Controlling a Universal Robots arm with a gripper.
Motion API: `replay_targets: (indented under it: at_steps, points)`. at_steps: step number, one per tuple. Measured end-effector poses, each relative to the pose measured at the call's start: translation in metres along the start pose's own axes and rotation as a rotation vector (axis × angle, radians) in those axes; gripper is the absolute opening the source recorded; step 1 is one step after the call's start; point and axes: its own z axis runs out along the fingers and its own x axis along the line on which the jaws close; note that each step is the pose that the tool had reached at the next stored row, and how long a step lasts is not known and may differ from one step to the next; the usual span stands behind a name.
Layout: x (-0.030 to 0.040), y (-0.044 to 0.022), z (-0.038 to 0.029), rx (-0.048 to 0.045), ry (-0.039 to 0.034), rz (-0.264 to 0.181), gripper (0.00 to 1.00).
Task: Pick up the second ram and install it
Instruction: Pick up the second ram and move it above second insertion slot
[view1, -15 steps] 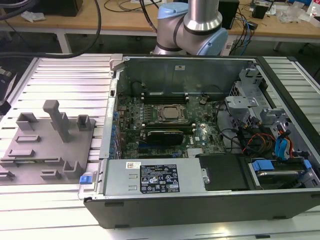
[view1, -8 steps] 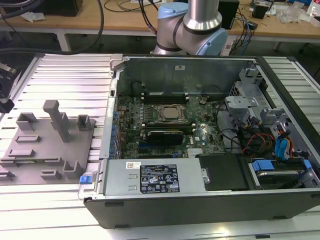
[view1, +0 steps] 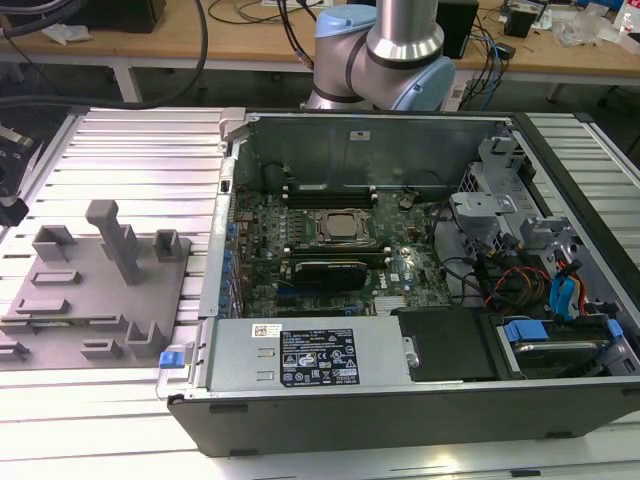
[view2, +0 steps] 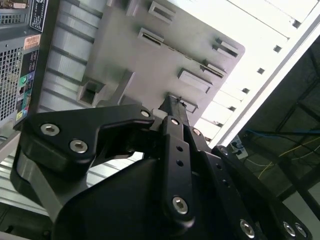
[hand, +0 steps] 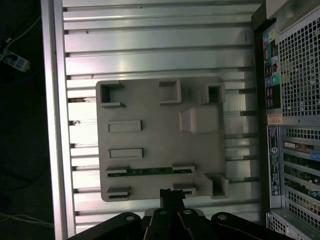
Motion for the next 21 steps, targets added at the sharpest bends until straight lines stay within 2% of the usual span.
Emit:
replay_targets:
  at_steps: [3,5,8,12,14,17,20,21]
  points:
    - [0.0000,0.0000,0.0000,0.0003,0.0000,-0.009,0.11]
    - [0.0000,0.0000,0.0000,0.0003,-0.0003,-0.073,0.11]
    - [0.0000,0.0000,0.0000,-0.0008,-0.0005,-0.129,0.11]
    - [0.0000,0.0000,0.0000,-0.0035,-0.0010,-0.227,0.11]
    - [0.0000,0.0000,0.0000,-0.0058,-0.0014,-0.315,0.11]
    - [0.0000,0.0000,0.0000,-0.0074,-0.0016,-0.373,0.11]
    - [0.0000,0.0000,0.0000,-0.0098,-0.0020,-0.459,0.11]
    - [0.0000,0.0000,0.0000,-0.0101,-0.0020,-0.473,0.11]
